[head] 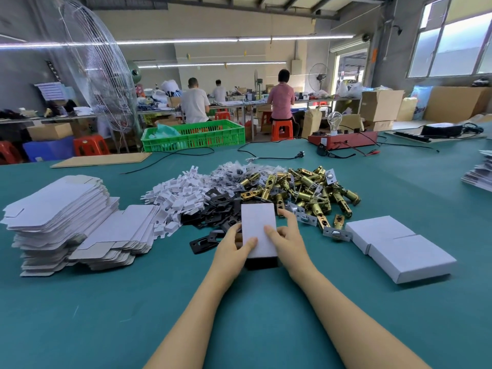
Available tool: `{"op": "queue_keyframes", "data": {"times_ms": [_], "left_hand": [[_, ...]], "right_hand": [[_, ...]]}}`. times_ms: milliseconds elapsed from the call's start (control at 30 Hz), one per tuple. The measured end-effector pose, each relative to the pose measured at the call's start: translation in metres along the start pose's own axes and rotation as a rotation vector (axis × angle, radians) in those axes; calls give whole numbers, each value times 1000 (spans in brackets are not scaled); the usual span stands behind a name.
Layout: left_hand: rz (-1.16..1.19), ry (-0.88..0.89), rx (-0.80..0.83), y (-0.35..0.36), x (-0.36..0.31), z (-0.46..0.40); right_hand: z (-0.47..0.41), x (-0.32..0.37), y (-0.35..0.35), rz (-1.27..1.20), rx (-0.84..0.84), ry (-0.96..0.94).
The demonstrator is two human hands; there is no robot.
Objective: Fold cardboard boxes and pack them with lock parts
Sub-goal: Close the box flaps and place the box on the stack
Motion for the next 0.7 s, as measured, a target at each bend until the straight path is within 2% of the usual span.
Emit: {"op": "queue_keyframes", "data": {"times_ms": [100, 167, 267, 333, 400, 433, 600, 700], "left_hand": [[107, 30, -10, -4, -6, 3], [158, 15, -44, -9, -5, 4], [145, -10, -63, -11, -1, 6], [146, -7, -44, -9, -3, 8], [131, -4, -41, -9, -4, 9], [113, -2, -33, -9, -4, 8], [187, 2, -21, -6, -1, 4], [237, -11, -4, -5, 0, 4]], "right_hand": [[4, -1, -1, -70, 20, 22], [6, 3, -5, -20, -27, -18], [13, 27, -2, 335, -31, -186], [19, 37, 17, 645, 130, -277], [24, 29, 29, 847, 308, -235], [26, 25, 28, 906, 345, -189], [34, 43, 11, 1107, 275, -47], [44, 59, -22, 1043, 311, 109]]}}
Point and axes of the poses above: each hand's wrist, its own z-axis away from the middle knuckle, its own y-axis out of the palm, x = y × z, the point moved 10 cm from there along -z, towards the middle knuckle, and after that the axes turned 6 degrees about x, right-handed, at the moved point
